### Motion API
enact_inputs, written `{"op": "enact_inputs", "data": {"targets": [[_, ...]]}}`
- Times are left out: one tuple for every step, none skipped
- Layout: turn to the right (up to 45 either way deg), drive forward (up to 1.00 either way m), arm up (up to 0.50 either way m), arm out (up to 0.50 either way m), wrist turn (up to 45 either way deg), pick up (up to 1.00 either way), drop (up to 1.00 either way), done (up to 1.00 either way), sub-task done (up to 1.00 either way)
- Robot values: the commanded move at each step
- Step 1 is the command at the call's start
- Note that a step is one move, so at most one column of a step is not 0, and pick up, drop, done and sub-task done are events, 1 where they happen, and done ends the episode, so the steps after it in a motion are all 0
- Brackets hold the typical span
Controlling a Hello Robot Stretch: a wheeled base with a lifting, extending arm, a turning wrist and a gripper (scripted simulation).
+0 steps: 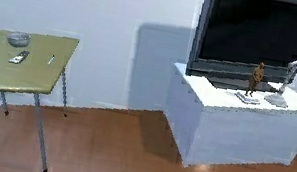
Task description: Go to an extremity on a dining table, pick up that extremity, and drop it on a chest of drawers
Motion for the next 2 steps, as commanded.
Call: {"op": "enact_inputs", "data": {"targets": [[45.0,0.0,0.0,0.0,0.0,0.0,0.0,0.0,0.0],[30.0,0.0,0.0,0.0,0.0,0.0,0.0,0.0,0.0]]}}
